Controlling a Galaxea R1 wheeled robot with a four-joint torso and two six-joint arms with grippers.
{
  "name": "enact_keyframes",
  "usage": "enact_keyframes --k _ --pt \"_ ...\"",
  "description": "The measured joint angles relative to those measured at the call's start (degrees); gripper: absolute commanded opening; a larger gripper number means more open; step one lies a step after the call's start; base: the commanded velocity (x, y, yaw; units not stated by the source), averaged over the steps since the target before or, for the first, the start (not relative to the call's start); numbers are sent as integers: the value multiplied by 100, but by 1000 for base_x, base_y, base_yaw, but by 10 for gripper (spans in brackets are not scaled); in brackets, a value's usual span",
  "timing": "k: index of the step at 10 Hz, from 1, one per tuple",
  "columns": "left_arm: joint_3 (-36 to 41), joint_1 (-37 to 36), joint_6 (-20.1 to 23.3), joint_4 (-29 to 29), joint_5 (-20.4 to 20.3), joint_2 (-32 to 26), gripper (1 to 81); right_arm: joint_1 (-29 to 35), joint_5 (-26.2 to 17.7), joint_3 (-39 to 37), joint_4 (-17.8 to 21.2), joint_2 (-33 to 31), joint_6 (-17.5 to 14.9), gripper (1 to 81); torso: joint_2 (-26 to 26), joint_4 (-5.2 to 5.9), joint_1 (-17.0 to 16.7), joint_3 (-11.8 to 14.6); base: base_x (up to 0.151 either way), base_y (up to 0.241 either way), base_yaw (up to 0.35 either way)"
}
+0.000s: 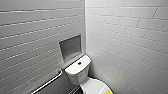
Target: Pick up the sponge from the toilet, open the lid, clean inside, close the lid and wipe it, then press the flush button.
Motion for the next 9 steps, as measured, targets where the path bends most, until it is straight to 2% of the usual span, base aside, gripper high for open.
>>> enact_keyframes --k 1,2,4,6,9 --pt "22 20 2 0 -5 -28 811 44 89 855 2 -430 122 811 -68 0 42 0 0 0 0" --pt "22 82 2 2 2 -59 811 105 193 1340 5 -805 224 811 -218 0 131 0 0 0 0" --pt "22 157 2 4 -9 -77 811 155 474 1849 27 -1615 445 811 -540 0 319 -131 0 0 0" --pt "26 176 2 2 2 -74 811 217 667 2461 28 -2170 719 811 -929 0 562 -490 0 0 0" --pt "26 165 2 4 -20 -88 811 705 894 3437 38 -2922 1005 811 -1576 0 975 -1034 0 0 0"
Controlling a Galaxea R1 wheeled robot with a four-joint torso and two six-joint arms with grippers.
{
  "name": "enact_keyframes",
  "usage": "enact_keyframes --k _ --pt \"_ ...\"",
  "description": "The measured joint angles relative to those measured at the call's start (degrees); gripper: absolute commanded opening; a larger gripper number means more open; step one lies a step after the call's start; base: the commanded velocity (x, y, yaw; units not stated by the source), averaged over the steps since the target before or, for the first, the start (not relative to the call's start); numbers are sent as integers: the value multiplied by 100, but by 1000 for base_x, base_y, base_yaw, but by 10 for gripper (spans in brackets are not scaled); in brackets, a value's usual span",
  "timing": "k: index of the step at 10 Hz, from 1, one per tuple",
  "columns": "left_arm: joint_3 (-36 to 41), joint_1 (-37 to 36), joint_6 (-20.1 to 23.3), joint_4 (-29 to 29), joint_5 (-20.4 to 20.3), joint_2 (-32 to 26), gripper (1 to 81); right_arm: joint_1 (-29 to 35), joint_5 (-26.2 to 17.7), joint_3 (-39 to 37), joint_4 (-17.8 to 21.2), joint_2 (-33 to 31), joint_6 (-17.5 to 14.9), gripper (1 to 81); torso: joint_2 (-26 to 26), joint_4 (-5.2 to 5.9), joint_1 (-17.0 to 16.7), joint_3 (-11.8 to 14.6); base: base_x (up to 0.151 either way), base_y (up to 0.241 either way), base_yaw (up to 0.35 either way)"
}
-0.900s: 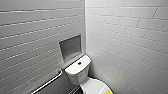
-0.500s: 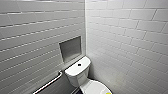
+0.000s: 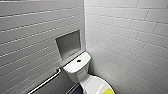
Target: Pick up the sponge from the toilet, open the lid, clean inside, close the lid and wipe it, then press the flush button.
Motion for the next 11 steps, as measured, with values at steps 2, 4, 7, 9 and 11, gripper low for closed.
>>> enact_keyframes --k 2,4,7,9,11 --pt "0 -2 0 2 -5 -2 811 304 29 257 1 -247 311 811 -435 0 282 -352 0 0 0" --pt "0 -18 0 0 -20 -2 811 623 112 282 4 -243 733 811 -798 0 516 -457 0 0 0" --pt "0 12 -2 -4 -16 -2 811 965 74 -55 4 -269 1229 811 -1447 0 922 -485 0 0 0" --pt "0 12 0 -15 -16 -2 811 1153 94 -165 0 -297 1615 811 -1863 0 1183 -496 0 0 0" --pt "0 20 -2 -15 -17 -2 811 1213 219 -201 -2 -363 1753 811 -2188 0 1372 -697 0 0 0"
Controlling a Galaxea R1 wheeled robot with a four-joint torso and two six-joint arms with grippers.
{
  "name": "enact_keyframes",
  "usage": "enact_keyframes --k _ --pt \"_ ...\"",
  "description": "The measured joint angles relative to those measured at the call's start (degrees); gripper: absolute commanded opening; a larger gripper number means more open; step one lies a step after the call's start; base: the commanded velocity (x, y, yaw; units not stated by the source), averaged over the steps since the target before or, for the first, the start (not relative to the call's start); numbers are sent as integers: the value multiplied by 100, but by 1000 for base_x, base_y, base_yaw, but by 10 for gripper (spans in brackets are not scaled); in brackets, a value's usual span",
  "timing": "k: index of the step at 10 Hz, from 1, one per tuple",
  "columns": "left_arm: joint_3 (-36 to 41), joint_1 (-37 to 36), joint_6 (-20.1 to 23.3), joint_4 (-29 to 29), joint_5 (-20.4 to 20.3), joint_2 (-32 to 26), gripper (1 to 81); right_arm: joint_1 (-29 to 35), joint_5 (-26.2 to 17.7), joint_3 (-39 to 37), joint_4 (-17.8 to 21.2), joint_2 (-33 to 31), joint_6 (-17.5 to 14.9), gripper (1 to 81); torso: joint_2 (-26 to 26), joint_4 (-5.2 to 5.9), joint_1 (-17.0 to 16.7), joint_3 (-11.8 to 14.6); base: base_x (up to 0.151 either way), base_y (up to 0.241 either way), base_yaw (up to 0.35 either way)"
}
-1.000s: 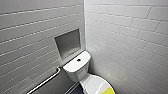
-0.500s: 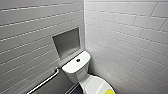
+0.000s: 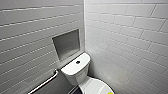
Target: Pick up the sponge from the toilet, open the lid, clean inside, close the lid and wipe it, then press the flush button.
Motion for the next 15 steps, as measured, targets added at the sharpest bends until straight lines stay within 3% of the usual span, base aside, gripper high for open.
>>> enact_keyframes --k 6,12,15 --pt "0 -35 0 -5 -10 0 811 502 17 12 -2 -61 372 811 -1176 0 756 -1109 0 0 0" --pt "-1 -71 -22 -5 -35 0 811 1161 -2 -11 0 206 619 811 -1255 0 826 -1228 0 0 0" --pt "-1 -72 -22 -5 -46 -1 811 1324 -33 -232 0 501 644 811 -1255 0 828 -1663 0 0 0"
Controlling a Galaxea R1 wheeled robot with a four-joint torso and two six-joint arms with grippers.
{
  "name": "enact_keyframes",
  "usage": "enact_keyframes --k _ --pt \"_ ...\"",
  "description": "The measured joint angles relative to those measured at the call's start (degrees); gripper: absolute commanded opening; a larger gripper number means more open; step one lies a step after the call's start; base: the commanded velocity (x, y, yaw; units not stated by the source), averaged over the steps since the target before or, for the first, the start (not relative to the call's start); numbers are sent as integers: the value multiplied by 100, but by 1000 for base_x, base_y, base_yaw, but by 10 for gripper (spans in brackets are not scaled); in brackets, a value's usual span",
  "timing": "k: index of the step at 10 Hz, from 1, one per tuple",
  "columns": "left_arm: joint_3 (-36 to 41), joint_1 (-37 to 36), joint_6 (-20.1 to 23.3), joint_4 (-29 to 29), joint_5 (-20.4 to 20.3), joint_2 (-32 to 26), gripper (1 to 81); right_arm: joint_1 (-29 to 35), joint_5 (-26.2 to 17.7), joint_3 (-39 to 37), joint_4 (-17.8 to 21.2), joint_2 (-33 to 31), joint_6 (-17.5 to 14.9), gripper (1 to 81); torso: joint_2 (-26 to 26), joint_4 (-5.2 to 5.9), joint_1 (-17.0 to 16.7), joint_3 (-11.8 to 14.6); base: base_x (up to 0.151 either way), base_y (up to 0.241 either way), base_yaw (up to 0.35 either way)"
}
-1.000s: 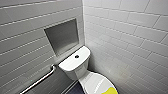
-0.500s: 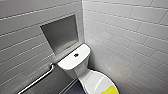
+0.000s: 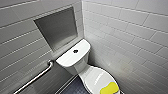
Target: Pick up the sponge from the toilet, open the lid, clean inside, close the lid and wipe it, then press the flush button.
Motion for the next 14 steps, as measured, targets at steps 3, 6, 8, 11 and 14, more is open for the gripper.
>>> enact_keyframes --k 3,6,8,11,14 --pt "0 -38 0 0 -2 1 811 347 -5 205 0 -322 199 811 5 0 5 -109 0 0 0" --pt "0 -35 0 0 -6 4 811 564 -5 456 2 -468 273 811 5 0 5 -109 0 0 0" --pt "0 -33 0 0 -5 4 811 568 -49 243 0 -218 274 811 -6 0 9 -112 0 0 0" --pt "0 -30 0 0 -2 4 811 581 -74 -134 -11 218 274 811 -422 0 271 -112 0 0 0" --pt "1 -40 0 0 -5 20 811 653 -83 -178 -11 96 279 811 -795 0 505 -112 0 0 0"
